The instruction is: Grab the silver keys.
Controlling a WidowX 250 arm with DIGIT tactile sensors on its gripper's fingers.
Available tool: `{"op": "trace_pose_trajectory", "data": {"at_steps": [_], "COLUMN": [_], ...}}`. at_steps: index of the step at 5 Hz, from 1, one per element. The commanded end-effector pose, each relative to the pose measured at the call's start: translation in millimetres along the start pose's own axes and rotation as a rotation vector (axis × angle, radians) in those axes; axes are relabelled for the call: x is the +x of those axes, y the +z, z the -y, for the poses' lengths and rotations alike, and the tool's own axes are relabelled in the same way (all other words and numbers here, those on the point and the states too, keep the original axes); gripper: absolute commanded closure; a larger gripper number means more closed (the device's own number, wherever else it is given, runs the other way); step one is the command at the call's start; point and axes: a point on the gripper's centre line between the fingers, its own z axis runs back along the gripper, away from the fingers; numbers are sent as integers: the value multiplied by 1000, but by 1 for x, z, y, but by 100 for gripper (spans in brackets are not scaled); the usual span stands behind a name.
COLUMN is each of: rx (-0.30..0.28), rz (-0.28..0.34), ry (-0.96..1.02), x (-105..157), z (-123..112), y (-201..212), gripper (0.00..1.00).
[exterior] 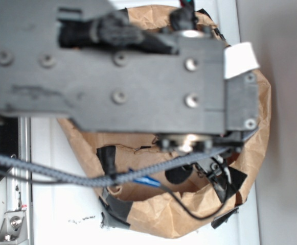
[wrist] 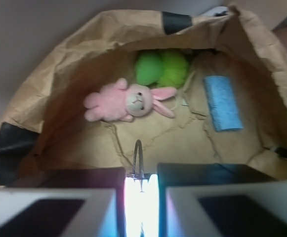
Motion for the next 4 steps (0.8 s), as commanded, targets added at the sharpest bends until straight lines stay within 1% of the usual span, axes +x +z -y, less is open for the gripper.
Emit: {"op": "trace_pose_trajectory", "data": {"at_steps": [1, 2, 3, 4], "rx": [-55, -85, -87, -74], "rz": [100, 139, 142, 161], "ry": [-17, -40, -70, -60], "x": [6, 0, -6, -8], "z": [-19, -18, -17, -17], "y": [32, 33, 30, 27], "gripper": [100, 100, 100, 100]}}
